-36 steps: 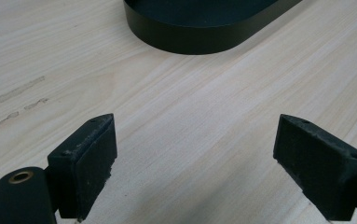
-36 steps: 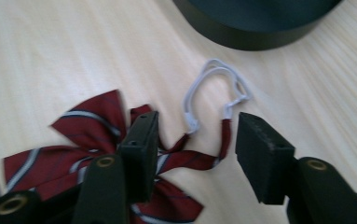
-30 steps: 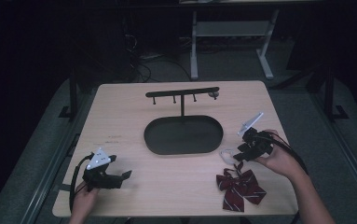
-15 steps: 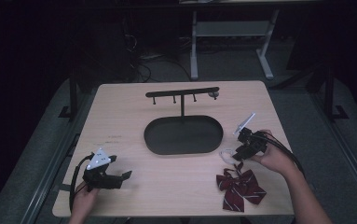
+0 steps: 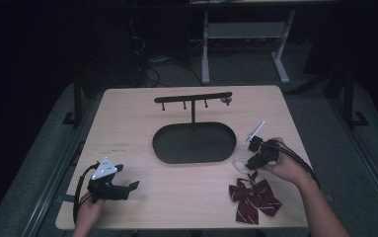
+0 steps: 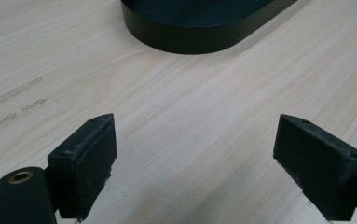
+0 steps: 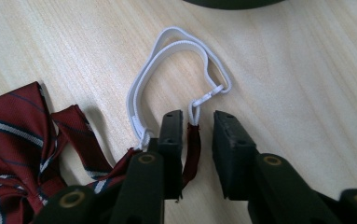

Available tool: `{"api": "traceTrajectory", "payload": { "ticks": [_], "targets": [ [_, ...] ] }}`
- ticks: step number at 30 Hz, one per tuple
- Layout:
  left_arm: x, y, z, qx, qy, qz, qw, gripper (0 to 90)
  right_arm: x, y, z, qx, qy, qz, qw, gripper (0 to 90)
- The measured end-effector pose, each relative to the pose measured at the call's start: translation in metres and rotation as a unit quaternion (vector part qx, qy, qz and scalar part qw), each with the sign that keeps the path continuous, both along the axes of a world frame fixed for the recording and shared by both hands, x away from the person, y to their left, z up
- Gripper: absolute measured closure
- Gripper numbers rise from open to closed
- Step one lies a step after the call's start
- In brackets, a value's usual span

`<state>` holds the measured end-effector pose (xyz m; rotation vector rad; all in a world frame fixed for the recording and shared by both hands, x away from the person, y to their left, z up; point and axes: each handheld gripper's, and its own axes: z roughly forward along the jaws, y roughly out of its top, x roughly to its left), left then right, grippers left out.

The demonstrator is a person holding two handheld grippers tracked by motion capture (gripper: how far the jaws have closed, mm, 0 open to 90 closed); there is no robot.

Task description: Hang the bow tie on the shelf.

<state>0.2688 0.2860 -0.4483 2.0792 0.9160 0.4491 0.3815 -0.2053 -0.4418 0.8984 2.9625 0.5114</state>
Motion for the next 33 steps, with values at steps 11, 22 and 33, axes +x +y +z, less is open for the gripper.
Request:
{"api": "traceTrajectory", "payload": {
  "ticks": [11,22,33],
  "targets": [
    [0.0,0.001,0.0,0.0,0.001,-0.001,1.0,13.1,-0.003,-0.001,0.003,-0.007,0.002,-0.001,1.0,86.6],
    [0.0,0.0,0.0,-0.001,0.003,-0.001,1.0,13.0,-0.009,-0.007,0.015,0.021,-0.001,-0.003,0.9998,86.9],
    [0.0,0.0,0.0,0.001,0.001,-0.001,1.0,13.0,-0.014,-0.006,0.039,0.042,-0.013,0.008,0.999,87.0]
  ]
}}
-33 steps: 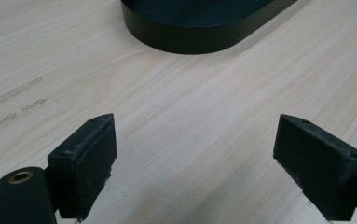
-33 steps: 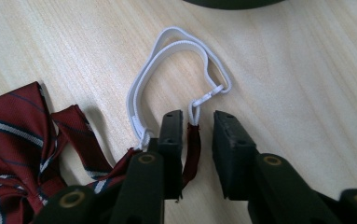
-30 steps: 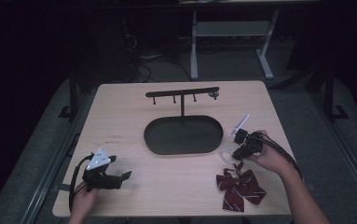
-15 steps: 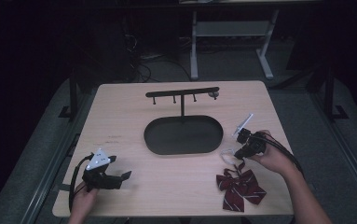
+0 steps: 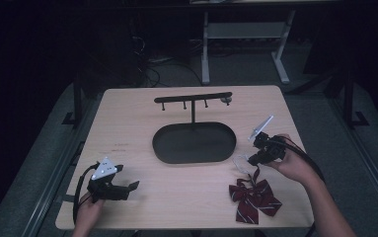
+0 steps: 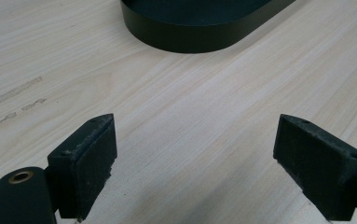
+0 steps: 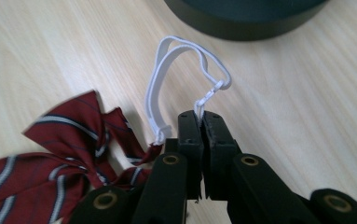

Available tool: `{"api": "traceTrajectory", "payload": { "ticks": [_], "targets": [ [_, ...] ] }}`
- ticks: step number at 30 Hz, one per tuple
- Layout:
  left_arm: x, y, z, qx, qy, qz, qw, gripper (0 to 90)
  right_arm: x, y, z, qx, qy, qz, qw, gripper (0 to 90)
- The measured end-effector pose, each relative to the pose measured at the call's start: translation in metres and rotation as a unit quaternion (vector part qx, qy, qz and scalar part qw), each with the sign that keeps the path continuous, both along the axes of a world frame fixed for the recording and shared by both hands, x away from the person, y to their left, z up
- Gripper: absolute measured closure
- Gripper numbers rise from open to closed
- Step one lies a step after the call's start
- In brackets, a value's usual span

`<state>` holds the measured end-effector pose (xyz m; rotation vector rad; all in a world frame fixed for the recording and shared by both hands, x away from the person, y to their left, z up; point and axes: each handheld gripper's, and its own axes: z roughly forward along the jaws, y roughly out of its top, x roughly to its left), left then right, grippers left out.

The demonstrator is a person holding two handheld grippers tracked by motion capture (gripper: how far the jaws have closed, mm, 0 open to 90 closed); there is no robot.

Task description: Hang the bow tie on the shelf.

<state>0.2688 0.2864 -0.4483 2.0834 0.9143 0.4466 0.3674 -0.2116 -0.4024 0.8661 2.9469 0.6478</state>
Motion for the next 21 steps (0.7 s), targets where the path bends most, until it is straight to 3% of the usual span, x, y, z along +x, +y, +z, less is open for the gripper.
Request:
{"api": "traceTrajectory", "payload": {
  "ticks": [21],
  "targets": [
    [-0.001,-0.001,0.0,0.003,0.001,-0.003,1.0,13.1,-0.01,-0.006,0.031,0.04,-0.004,0.011,0.9991,87.1]
  ]
}}
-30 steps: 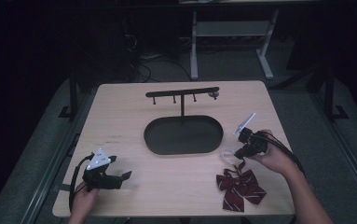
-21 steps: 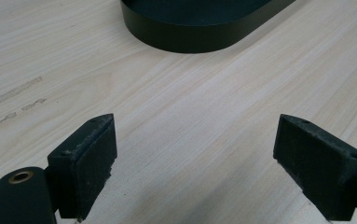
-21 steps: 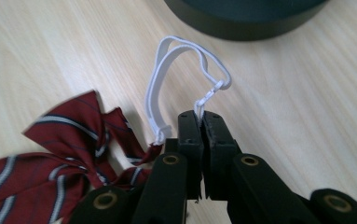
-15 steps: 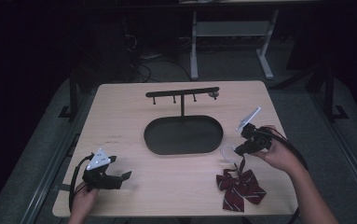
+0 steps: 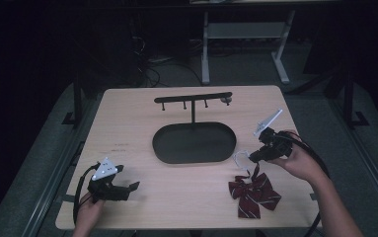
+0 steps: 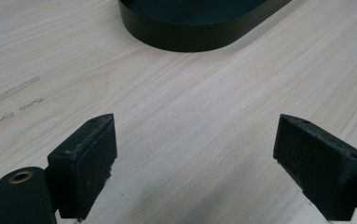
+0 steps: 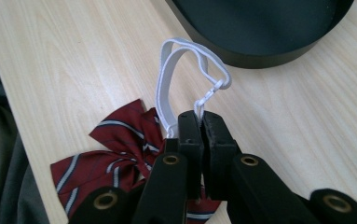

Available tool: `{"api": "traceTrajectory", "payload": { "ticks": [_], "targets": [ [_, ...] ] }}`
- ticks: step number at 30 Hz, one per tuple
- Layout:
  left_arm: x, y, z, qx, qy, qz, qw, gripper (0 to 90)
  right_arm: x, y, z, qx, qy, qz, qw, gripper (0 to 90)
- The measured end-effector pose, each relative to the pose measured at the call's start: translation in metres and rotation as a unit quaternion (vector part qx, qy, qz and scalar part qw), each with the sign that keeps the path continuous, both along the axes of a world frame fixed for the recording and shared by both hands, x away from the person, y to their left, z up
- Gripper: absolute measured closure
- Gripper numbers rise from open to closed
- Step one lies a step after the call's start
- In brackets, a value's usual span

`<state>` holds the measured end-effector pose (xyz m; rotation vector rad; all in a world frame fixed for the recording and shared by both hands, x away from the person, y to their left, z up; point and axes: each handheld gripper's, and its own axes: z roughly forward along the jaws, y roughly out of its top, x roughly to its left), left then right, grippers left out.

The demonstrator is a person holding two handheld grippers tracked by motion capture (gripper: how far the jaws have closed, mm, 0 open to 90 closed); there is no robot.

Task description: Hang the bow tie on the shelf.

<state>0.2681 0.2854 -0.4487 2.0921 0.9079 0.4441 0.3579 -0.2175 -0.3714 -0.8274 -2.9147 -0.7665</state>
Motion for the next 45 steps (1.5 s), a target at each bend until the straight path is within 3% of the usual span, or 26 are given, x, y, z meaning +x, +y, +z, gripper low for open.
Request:
{"api": "traceTrajectory", "payload": {
  "ticks": [17,45],
  "targets": [
    [0.0,0.0,0.0,0.0,0.0,-0.001,1.0,13.1,-0.008,0.002,0.025,0.014,-0.017,0.009,0.9997,87.1],
    [0.002,-0.001,0.001,-0.003,-0.004,-0.003,1.0,13.1,-0.002,0.02,0.062,0.026,-0.038,0.036,0.9983,87.1]
  ]
}}
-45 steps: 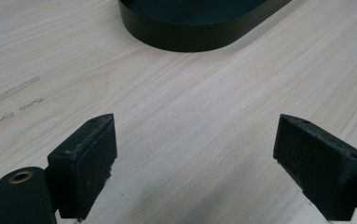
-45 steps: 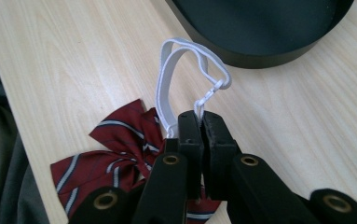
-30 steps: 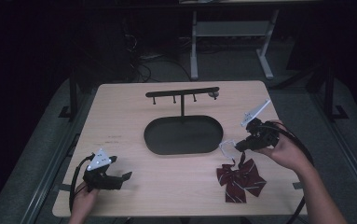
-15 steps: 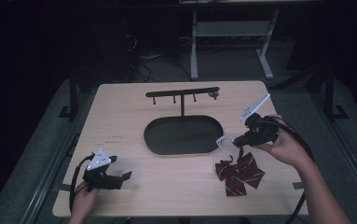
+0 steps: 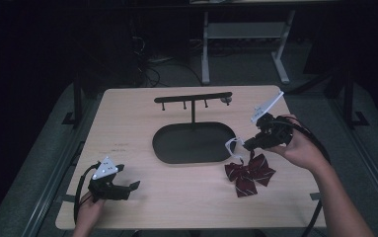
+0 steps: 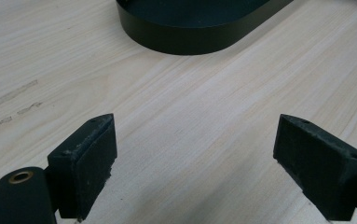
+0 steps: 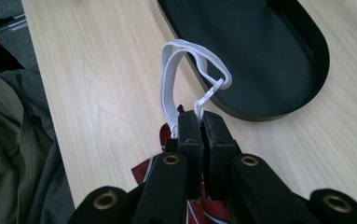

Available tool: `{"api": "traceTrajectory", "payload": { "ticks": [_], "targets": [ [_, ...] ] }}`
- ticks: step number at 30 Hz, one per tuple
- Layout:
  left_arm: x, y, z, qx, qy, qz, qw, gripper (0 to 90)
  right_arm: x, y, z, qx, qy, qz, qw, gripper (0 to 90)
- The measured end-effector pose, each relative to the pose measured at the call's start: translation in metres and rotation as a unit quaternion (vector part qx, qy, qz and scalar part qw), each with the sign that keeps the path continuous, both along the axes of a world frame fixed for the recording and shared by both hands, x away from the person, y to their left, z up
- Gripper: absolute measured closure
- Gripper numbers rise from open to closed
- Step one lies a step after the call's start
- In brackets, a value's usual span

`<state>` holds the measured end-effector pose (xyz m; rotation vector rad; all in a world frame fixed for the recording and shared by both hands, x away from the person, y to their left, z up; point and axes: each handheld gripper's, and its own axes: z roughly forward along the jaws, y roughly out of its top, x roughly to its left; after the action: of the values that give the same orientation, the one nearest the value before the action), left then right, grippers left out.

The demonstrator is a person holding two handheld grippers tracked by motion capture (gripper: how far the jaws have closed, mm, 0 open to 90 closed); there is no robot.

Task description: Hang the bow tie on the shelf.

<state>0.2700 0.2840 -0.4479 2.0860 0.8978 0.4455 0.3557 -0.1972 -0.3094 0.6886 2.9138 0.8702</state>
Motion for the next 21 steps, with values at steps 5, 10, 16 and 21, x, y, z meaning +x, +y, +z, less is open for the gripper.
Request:
{"api": "traceTrajectory", "payload": {
  "ticks": [5,10,16,21],
  "targets": [
    [0.0,-0.001,0.0,0.0,0.001,-0.002,1.0,13.0,0.002,0.003,0.004,0.001,-0.002,0.005,1.0,87.1],
    [-0.001,0.0,0.0,-0.003,0.0,-0.001,1.0,13.1,0.005,0.006,0.008,0.007,-0.001,0.009,0.9999,87.1],
    [-0.001,0.0,0.0,-0.002,0.0,-0.001,1.0,13.0,0.009,0.011,0.015,0.007,-0.003,0.014,0.9999,87.1],
    [-0.001,0.0,0.0,-0.003,-0.002,-0.002,1.0,13.1,0.01,0.016,0.02,0.001,-0.004,0.018,0.9998,87.1]
  ]
}}
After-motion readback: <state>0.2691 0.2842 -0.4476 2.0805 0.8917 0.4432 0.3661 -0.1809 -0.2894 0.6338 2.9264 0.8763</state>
